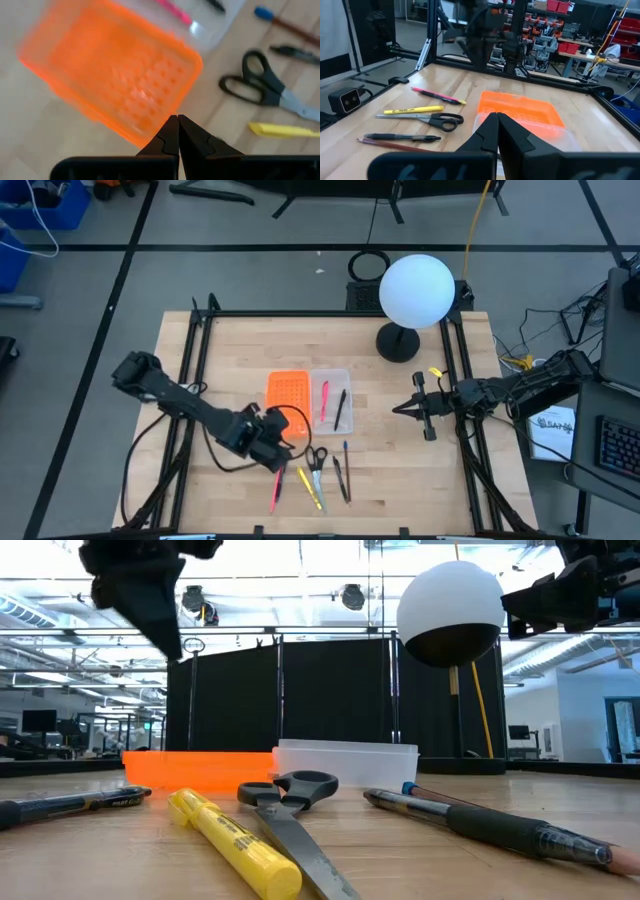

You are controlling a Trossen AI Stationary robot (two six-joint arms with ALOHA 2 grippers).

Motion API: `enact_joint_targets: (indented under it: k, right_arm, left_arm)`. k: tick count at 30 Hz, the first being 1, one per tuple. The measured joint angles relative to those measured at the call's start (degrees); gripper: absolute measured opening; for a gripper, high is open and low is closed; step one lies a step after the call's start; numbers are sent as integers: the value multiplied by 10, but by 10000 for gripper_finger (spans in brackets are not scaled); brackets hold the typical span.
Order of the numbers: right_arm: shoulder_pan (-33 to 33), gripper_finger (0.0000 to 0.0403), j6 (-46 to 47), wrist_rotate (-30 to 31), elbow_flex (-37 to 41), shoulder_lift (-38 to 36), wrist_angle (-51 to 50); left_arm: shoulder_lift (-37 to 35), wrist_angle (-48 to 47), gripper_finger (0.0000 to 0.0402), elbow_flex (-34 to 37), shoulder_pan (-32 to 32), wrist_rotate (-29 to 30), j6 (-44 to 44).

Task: Pick & place school supplies into a supply box
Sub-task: Put the pink pencil into the supply box

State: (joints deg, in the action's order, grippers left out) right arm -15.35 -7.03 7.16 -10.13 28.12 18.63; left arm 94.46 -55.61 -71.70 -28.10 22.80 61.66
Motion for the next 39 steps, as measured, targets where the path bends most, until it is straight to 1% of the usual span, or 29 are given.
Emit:
enact_joint_targets:
  k: [4, 7, 10, 13, 18, 24, 27, 34, 37, 39]
  right_arm:
    - [0, 0, 4, 0, 0, 0, 0]
    - [0, 0, 4, 0, 0, 0, 0]
    - [0, 0, -3, 0, 0, 0, 9]
    - [0, 0, -18, 0, 0, 0, 37]
    - [0, 0, -25, 0, 0, 0, 54]
    - [0, 0, -25, 0, 0, 0, 37]
    - [0, 0, -24, 0, 0, 0, 29]
    - [0, 0, -24, 0, 0, 0, 26]
    - [0, 0, -24, 0, 0, 1, 25]
    - [0, 0, -18, 0, 0, 1, 25]
  left_arm:
    - [28, 17, 3, 0, -9, -47, 44]
    - [43, 39, 12, 0, -22, -69, 68]
    - [53, 51, 22, 0, -32, -69, 112]
    - [64, 78, 24, 0, -31, -73, 152]
    - [92, 119, 26, 0, -22, -109, 152]
    - [119, 116, 31, 0, -4, -140, 150]
    - [127, 110, 53, 0, 6, -144, 132]
    - [125, 70, 137, 0, 25, -153, 122]
    - [129, 55, 155, 0, 29, -155, 130]
    - [133, 55, 158, 0, 31, -159, 128]
